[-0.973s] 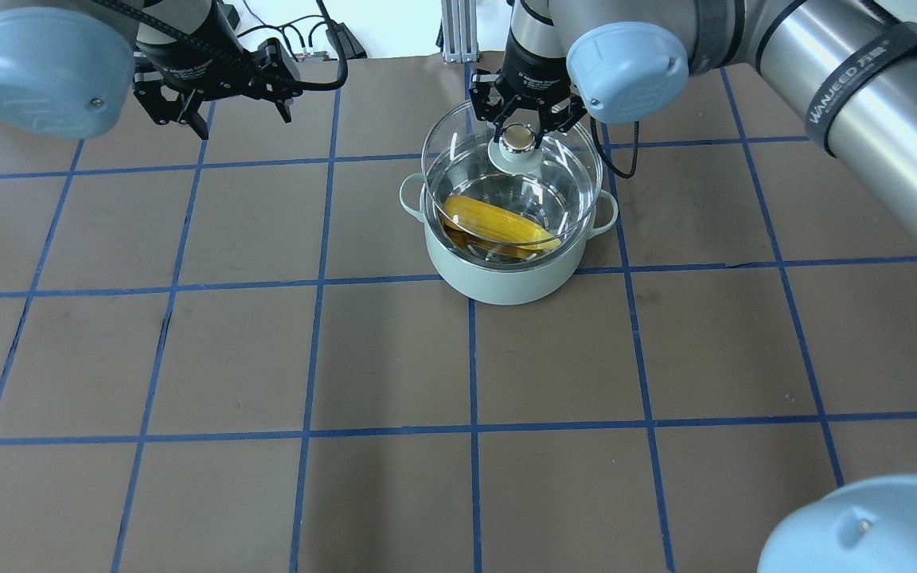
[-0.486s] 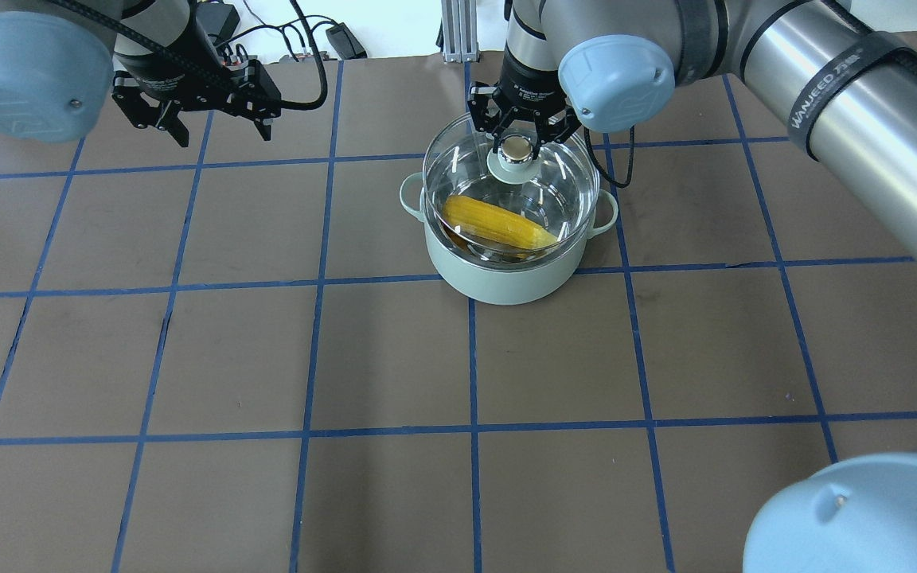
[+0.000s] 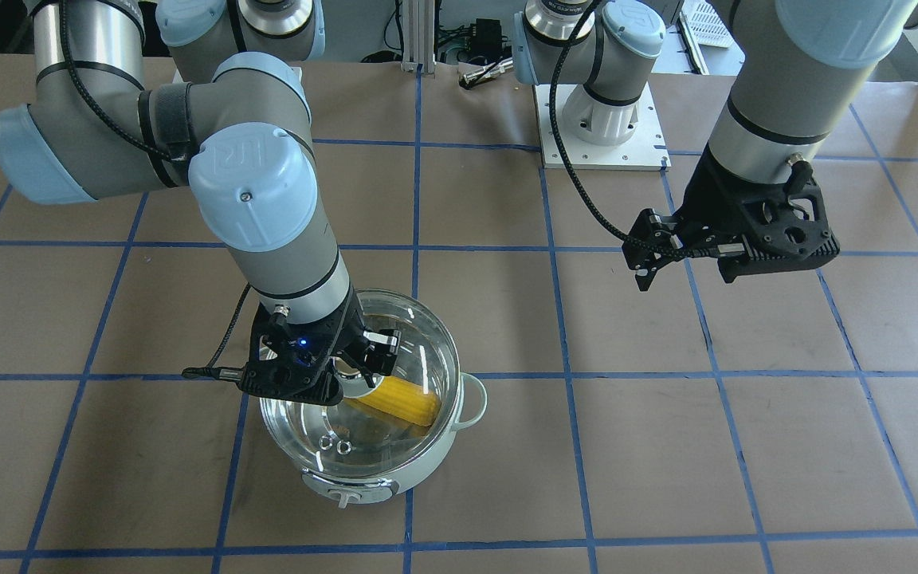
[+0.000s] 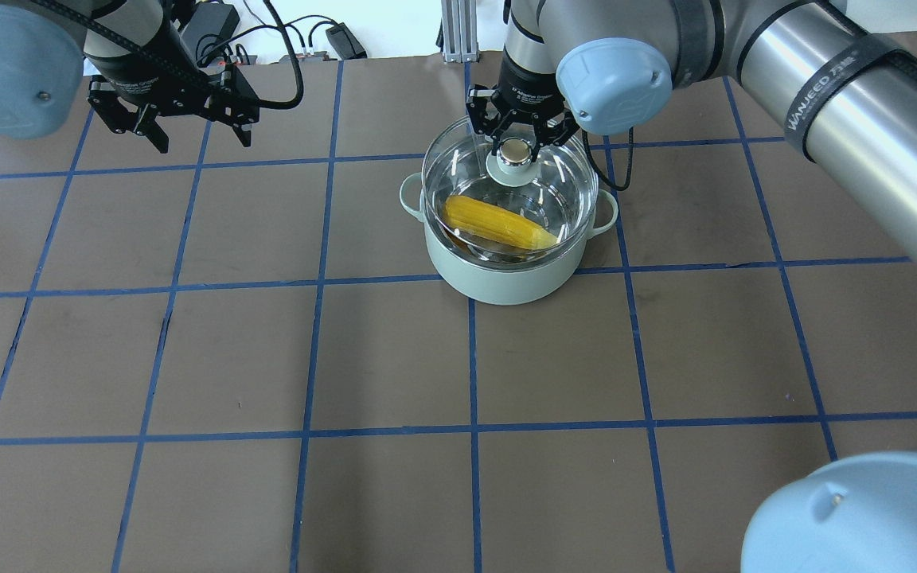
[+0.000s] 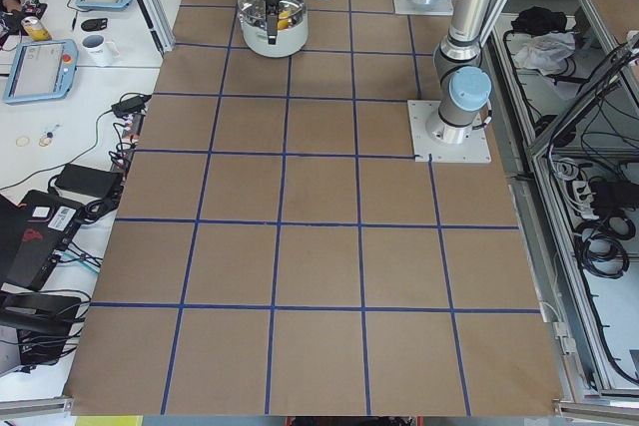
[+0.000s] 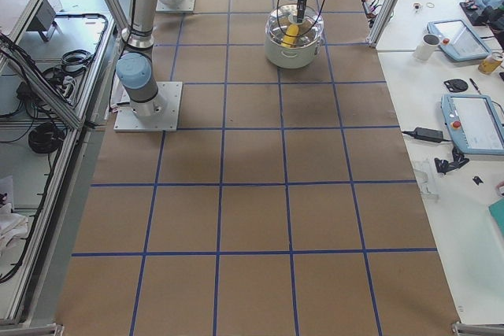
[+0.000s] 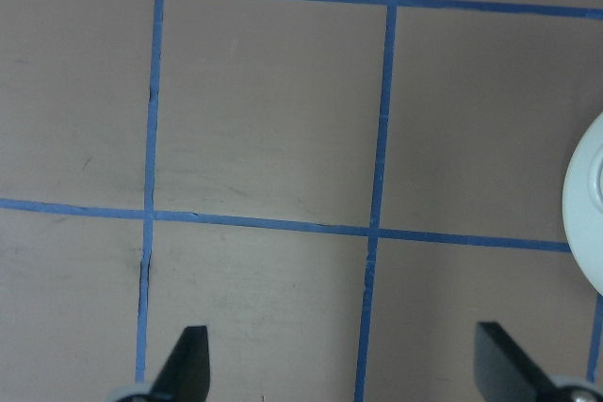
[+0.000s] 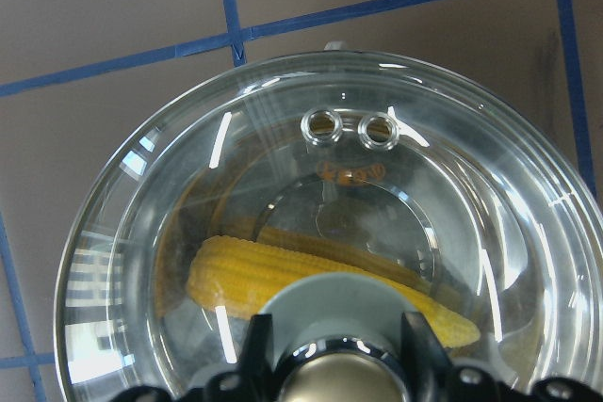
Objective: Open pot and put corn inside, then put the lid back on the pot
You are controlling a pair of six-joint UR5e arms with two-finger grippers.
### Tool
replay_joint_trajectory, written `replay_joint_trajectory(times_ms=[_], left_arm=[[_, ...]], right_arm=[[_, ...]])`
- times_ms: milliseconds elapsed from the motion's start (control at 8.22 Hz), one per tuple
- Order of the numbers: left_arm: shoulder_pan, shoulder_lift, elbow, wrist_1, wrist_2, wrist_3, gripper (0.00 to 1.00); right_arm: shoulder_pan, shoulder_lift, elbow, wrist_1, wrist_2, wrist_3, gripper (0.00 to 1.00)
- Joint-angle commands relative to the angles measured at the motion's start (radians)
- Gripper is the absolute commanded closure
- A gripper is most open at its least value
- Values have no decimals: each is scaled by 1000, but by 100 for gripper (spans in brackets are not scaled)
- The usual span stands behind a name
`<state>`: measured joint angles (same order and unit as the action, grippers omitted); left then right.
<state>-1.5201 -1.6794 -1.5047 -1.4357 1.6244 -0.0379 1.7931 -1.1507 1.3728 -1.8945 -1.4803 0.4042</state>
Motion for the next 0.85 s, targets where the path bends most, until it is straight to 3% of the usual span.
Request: replay_joint_trajectory(times_ms=[0,730], left_arm=[[-2,47,-55,-40,3,-25,0],[-2,38,-88,-37,0,-119,0]], right_arm=[[0,0,12,0,6,1,78],[0,0,23,0,6,5,77]])
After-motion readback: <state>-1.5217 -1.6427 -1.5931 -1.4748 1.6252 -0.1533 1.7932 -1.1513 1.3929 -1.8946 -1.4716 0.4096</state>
